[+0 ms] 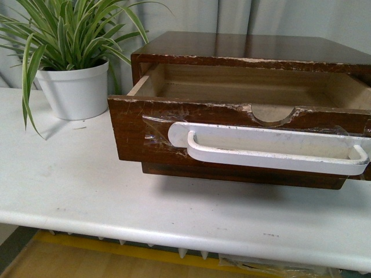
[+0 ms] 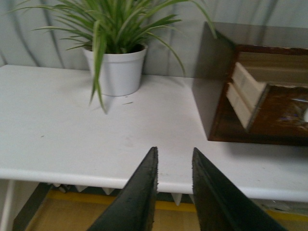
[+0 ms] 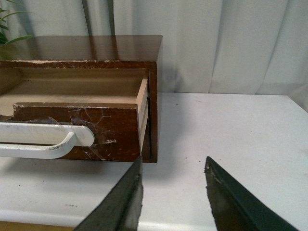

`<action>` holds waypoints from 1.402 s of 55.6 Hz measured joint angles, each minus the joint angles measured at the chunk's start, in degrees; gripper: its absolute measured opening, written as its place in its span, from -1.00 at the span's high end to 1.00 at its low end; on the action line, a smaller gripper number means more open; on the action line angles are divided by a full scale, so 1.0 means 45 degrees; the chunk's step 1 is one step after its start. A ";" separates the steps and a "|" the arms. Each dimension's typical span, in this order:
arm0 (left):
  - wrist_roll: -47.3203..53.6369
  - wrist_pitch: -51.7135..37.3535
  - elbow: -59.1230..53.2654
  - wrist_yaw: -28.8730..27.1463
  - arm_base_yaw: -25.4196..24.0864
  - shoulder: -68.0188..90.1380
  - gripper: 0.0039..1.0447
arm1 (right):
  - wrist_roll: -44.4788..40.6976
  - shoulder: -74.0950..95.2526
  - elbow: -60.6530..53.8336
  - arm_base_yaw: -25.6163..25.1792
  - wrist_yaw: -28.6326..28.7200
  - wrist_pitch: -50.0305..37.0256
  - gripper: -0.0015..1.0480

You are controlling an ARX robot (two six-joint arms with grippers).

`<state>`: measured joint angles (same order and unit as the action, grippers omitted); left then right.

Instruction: Open drawer

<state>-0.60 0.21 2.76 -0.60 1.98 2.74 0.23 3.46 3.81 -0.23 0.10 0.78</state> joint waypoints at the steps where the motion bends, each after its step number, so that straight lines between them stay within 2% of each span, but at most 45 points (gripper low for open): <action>1: 0.0000 0.0005 0.0000 -0.0010 -0.0102 -0.0015 0.60 | 0.0000 -0.0024 -0.0010 0.0000 0.0005 -0.0005 0.58; 5: 0.0029 -0.0024 -0.0204 0.0068 -0.0369 -0.0325 0.93 | 0.0000 -0.0121 -0.0102 0.0005 -0.0005 -0.0039 0.85; 7: 0.0039 -0.0024 -0.0471 0.0131 -0.0379 -0.0525 0.93 | -0.0049 -0.0170 -0.0180 0.0005 -0.0005 -0.0044 0.97; 39: 0.0034 -0.0005 -0.0491 0.0131 -0.0393 -0.0573 0.91 | -0.0058 -0.0719 -0.0753 0.0005 -0.0005 -0.0126 0.97; 46: 0.0039 -0.0005 -0.0491 0.0126 -0.0393 -0.0573 0.51 | -0.0058 -0.0719 -0.0753 0.0005 -0.0005 -0.0126 0.58; 50: 0.0039 -0.0005 -0.0491 0.0126 -0.0393 -0.0573 0.23 | -0.0058 -0.0719 -0.0753 0.0005 -0.0005 -0.0126 0.31; 52: 0.0039 -0.0005 -0.0491 0.0131 -0.0393 -0.0573 0.02 | -0.0058 -0.0719 -0.0753 0.0005 -0.0005 -0.0126 0.14; 56: 0.0044 -0.0005 -0.0491 0.0126 -0.0393 -0.0573 -0.18 | -0.0058 -0.0719 -0.0753 0.0005 -0.0005 -0.0126 -0.10; 61: 0.0039 -0.0005 -0.0491 0.0126 -0.0393 -0.0573 -0.56 | -0.0058 -0.0719 -0.0753 0.0005 -0.0005 -0.0126 -0.47; 67: 0.0044 -0.0005 -0.0491 0.0131 -0.0393 -0.0573 -0.90 | -0.0063 -0.0719 -0.0753 0.0005 -0.0005 -0.0126 -0.81; 69: 0.0068 -0.0005 -0.0491 0.0126 -0.0393 -0.0573 -0.91 | -0.0044 -0.0719 -0.0753 0.0005 -0.0005 -0.0126 -0.87; 78: 0.0073 -0.0005 -0.0491 0.0131 -0.0393 -0.0573 -0.89 | -0.0049 -0.0719 -0.0753 0.0005 -0.0005 -0.0126 -0.83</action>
<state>-0.27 0.19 0.56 -0.01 0.21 0.16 0.01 0.23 0.43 -0.21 0.08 0.21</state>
